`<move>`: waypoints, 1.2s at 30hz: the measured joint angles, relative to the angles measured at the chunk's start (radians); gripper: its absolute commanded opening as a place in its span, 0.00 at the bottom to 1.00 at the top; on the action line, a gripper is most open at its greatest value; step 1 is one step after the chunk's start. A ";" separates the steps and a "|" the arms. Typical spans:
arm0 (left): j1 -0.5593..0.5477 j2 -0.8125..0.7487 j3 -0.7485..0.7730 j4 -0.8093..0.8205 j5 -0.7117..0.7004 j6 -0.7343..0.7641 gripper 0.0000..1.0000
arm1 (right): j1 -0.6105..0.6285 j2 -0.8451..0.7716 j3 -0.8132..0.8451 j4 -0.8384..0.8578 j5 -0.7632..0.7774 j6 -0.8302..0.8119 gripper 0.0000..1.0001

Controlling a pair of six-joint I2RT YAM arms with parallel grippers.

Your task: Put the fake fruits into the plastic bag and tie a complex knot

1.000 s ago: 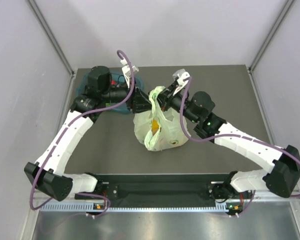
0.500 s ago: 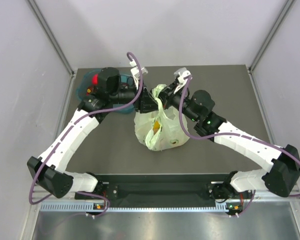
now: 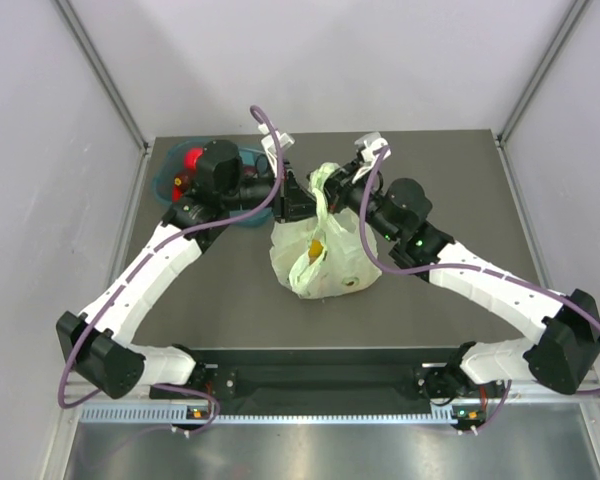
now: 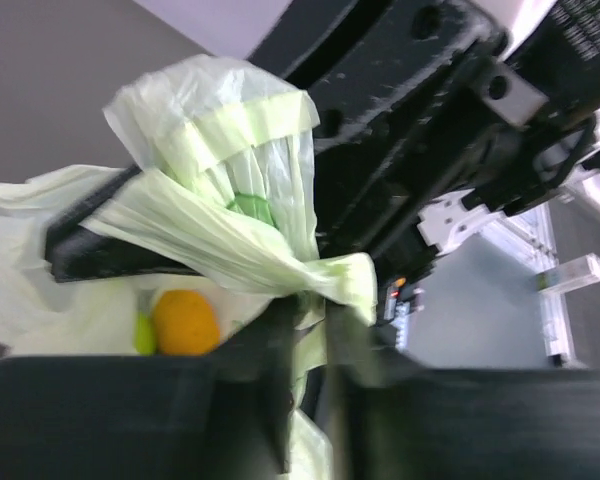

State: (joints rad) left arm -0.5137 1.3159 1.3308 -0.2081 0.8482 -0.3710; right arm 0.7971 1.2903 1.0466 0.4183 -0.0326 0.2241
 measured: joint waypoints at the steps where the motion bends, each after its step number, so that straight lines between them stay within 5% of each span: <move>1: -0.004 -0.004 -0.008 0.013 0.005 -0.012 0.00 | -0.003 0.000 -0.001 0.001 0.008 0.000 0.00; 8: -0.015 -0.009 -0.003 -0.024 -0.053 -0.002 0.00 | -0.005 -0.001 -0.006 -0.039 0.051 0.011 0.00; 23: 0.008 0.064 0.204 -0.462 -0.564 0.164 0.00 | -0.031 -0.118 -0.007 -0.381 0.084 0.068 0.00; 36: 0.110 0.098 0.169 -0.541 -0.773 0.153 0.00 | -0.164 -0.180 -0.137 -0.469 0.157 0.168 0.00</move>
State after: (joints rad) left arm -0.4038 1.4136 1.4994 -0.7486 0.0753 -0.2176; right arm 0.6331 1.1103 0.9100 -0.0505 0.1246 0.3923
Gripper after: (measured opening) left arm 0.010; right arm 0.009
